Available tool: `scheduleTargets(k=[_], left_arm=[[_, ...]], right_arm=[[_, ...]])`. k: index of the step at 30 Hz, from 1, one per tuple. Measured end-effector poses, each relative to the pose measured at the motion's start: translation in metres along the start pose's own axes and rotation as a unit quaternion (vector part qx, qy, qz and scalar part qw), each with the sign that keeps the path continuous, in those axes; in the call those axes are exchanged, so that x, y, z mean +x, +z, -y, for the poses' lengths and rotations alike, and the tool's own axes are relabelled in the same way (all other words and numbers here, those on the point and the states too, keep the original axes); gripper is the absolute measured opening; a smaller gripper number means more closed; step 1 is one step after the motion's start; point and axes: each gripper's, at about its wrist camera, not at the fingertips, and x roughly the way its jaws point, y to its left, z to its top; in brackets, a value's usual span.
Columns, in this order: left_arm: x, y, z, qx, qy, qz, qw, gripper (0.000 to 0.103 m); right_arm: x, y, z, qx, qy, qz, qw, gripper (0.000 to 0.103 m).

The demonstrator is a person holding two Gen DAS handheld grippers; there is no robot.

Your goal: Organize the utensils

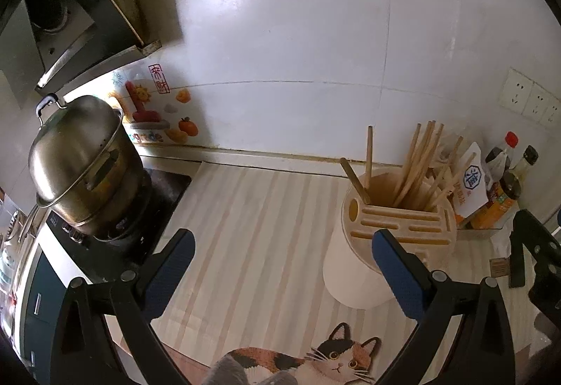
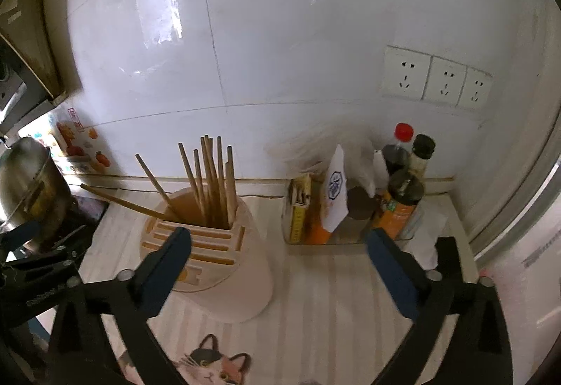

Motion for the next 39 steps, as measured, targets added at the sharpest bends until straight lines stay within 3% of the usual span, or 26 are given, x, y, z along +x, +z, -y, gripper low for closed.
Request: scheduleTargets(k=[9,23,30,39], left_arm=[[-0.054,-0.018,-0.015,0.012,-0.027,0.03,0.9991,0.103],[-0.173,-0.081,-0.064,0.033,-0.072,0.075,0.994,0.103],[-0.193,-0.097,-0.071,0.033,-0.075,0.063,0.9947,0.103],[-0.199,-0.09,-0.058,0.033,-0.072,0.053,0.9955,0.103]], right_arm=[[-0.041,-0.016,-0.004,0.009,-0.026,0.019,0.999,0.103],[-0.198,-0.08,-0.035,0.039,-0.06,0.079,0.994,0.103],[-0.248,-0.106,-0.041,0.051,-0.064,0.087,0.993,0.103],[-0.258,-0.111,-0.036,0.054,-0.063,0.075,0.994,0.103]])
